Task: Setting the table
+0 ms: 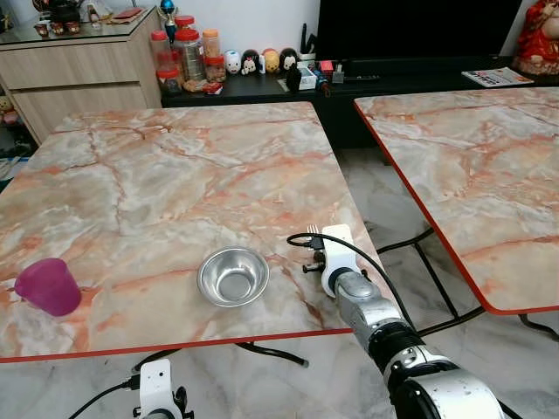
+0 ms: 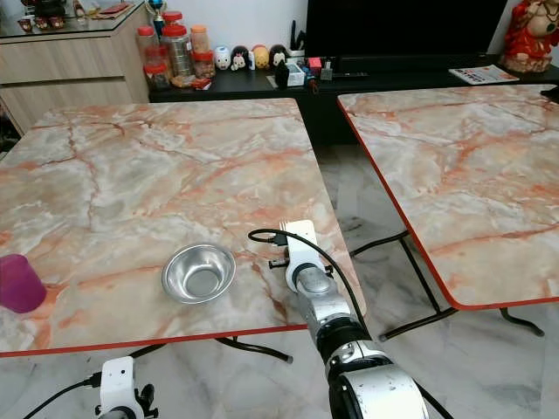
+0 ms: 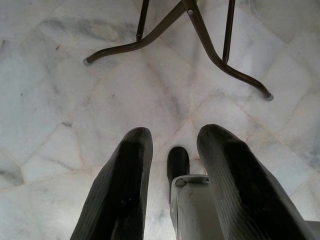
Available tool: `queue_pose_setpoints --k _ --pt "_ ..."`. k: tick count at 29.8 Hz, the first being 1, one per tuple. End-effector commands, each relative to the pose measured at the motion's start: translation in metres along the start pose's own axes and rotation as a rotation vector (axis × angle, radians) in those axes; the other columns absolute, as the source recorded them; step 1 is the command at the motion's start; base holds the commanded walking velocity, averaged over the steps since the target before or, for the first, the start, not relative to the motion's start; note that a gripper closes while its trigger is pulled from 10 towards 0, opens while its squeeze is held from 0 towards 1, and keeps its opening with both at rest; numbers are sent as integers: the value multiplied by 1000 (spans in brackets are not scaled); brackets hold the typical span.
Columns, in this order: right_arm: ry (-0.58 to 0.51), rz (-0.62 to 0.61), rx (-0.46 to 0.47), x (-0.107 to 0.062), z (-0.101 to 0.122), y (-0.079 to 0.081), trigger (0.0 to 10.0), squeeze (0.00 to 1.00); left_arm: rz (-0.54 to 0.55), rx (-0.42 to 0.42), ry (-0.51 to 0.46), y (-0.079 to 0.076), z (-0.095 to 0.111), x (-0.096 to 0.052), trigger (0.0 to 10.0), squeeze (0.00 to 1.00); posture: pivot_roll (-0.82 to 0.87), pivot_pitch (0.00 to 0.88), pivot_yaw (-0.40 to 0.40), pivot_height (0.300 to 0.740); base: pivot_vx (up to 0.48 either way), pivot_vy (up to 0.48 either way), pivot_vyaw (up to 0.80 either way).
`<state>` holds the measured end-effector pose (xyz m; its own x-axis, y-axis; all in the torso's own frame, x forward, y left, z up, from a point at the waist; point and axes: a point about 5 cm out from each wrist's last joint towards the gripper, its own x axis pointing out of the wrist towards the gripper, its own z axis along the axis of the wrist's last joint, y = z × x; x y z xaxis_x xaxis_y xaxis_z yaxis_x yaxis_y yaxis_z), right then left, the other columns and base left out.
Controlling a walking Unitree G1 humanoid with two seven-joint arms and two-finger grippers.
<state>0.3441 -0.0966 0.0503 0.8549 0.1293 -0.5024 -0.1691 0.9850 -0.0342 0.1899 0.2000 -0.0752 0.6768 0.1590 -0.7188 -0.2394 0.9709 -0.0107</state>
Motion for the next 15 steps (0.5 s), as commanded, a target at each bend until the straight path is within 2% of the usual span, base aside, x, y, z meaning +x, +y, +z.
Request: queue_pose_setpoints --k 1,12,13,14,15 --pt "44 3 2 0 -9 1 0 0 -2 -4 11 0 0 0 10000 0 -9 0 4 740 0 0 0" --pt "15 23 14 0 -6 5 0 0 0 2 14 2 -1 0 10000 0 -9 0 11 740 0 0 0" --pt "-132 70 45 -2 12 9 0 0 2 7 14 2 0 0 10000 0 -9 0 11 740 0 0 0" --pt "-226 88 64 -4 25 11 1765 0 4 8 14 3 0 0 10000 0 -10 0 12 740 0 0 0" --pt "-226 88 64 -4 25 11 1765 0 4 8 14 3 0 0 10000 0 -10 0 12 740 0 0 0"
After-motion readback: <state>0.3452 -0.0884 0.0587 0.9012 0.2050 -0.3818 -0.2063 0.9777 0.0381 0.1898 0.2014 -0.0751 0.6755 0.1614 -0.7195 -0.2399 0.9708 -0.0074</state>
